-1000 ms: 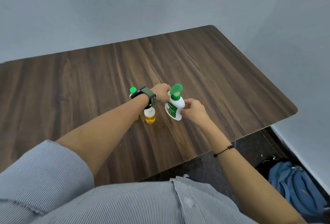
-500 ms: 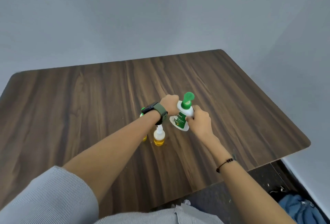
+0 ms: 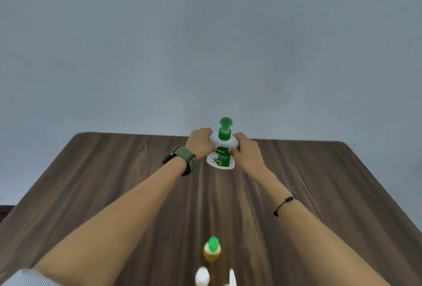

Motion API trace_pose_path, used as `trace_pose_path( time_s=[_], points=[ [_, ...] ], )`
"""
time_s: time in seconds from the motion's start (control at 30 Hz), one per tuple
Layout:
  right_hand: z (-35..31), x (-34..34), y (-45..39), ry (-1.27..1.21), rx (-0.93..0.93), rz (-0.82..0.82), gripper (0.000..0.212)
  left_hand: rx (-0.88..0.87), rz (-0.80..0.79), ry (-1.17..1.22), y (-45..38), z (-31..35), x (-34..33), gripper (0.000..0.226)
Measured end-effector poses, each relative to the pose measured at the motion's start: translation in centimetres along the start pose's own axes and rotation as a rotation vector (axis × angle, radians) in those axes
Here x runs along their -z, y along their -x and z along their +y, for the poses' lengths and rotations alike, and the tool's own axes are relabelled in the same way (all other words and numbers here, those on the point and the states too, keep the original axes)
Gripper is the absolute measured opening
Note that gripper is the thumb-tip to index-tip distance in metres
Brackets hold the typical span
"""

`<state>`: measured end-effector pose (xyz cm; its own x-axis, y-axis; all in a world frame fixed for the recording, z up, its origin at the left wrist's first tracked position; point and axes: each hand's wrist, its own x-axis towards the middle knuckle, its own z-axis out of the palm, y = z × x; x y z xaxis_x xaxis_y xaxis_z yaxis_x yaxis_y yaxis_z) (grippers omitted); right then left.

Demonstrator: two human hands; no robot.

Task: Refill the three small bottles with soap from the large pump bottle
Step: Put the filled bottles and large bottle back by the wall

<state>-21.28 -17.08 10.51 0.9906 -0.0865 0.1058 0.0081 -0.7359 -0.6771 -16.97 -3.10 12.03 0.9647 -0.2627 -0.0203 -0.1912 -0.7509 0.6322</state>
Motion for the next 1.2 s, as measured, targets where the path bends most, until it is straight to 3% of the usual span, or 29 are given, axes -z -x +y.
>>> trace_pose_path(
  time_s=[0.23,0.5,0.97,1.2],
  points=[
    [0.9,-6.4,-11.8,-0.094,0.045,-0.084,0.034,0.213,0.202,0.193,-9.2,-6.2,-0.8,0.031],
    [4.1,-14.1,-20.7,-0.148,0.018,-0.072,0.035,0.311,0.267,0.237,-17.1,-12.5,-3.4,0.03],
    [5.9,-18.8,-22.6,-0.213,0.052,0.149,0.045,0.297,0.287,0.272,-19.6,-14.9,-4.8,0.036],
    [5.1,-17.5,-21.1,-0.164,-0.021,0.122,0.061,0.326,0.224,0.39,-16.8,-13.4,-3.7,0.056]
  ],
)
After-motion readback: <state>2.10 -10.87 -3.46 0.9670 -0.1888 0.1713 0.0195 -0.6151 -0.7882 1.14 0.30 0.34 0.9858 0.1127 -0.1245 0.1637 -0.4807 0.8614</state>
